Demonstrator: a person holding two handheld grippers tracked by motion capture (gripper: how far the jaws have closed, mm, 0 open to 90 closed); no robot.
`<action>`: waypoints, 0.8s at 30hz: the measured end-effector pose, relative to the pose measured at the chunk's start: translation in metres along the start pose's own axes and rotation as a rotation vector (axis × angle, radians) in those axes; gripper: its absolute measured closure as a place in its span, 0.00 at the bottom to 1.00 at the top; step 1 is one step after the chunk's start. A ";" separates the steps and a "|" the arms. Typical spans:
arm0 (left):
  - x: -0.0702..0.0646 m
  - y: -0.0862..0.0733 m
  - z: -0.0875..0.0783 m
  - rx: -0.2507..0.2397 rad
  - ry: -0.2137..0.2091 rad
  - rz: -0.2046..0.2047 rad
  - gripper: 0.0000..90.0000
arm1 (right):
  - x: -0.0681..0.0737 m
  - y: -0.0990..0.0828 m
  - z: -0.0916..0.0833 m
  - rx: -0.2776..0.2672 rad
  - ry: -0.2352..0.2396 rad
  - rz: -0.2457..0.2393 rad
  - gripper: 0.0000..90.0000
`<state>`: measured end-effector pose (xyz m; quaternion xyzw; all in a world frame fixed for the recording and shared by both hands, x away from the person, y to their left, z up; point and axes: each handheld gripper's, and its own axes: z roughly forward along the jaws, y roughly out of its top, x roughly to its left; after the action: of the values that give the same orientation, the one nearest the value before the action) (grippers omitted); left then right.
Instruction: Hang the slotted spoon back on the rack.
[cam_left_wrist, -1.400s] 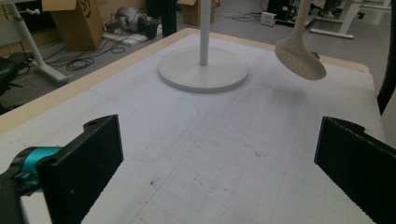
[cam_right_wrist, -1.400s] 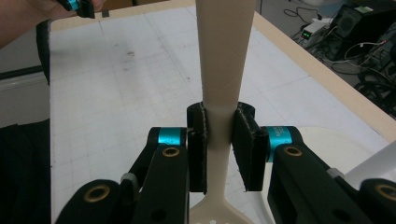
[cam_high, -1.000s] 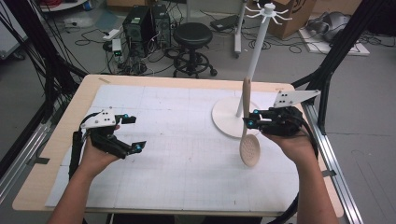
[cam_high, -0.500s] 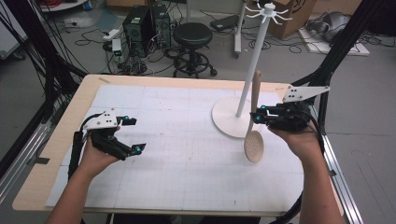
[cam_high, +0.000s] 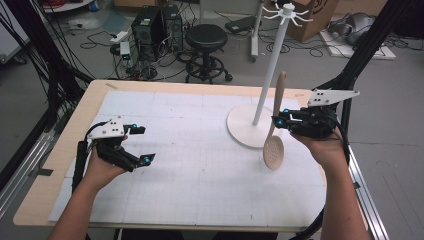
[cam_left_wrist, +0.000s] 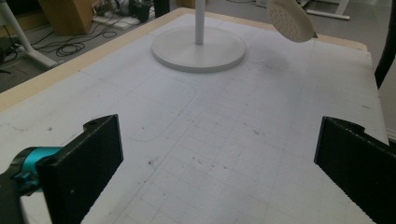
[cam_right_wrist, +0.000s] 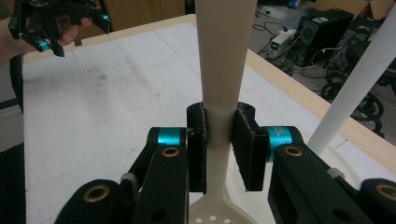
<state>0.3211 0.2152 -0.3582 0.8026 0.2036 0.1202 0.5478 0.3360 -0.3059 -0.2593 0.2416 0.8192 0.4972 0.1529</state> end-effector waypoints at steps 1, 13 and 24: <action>0.000 0.000 0.000 0.002 0.001 0.001 0.02 | -0.001 0.001 0.000 -0.002 0.001 -0.003 0.85; -0.003 0.001 0.002 0.013 0.007 0.015 0.02 | -0.004 0.023 -0.011 0.013 -0.041 -0.029 0.85; -0.009 0.002 -0.001 0.019 0.009 0.033 0.02 | -0.013 0.039 -0.027 -0.020 -0.077 -0.026 0.85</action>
<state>0.3134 0.2116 -0.3552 0.8105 0.1939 0.1307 0.5370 0.3427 -0.3181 -0.2119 0.2484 0.8106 0.4939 0.1930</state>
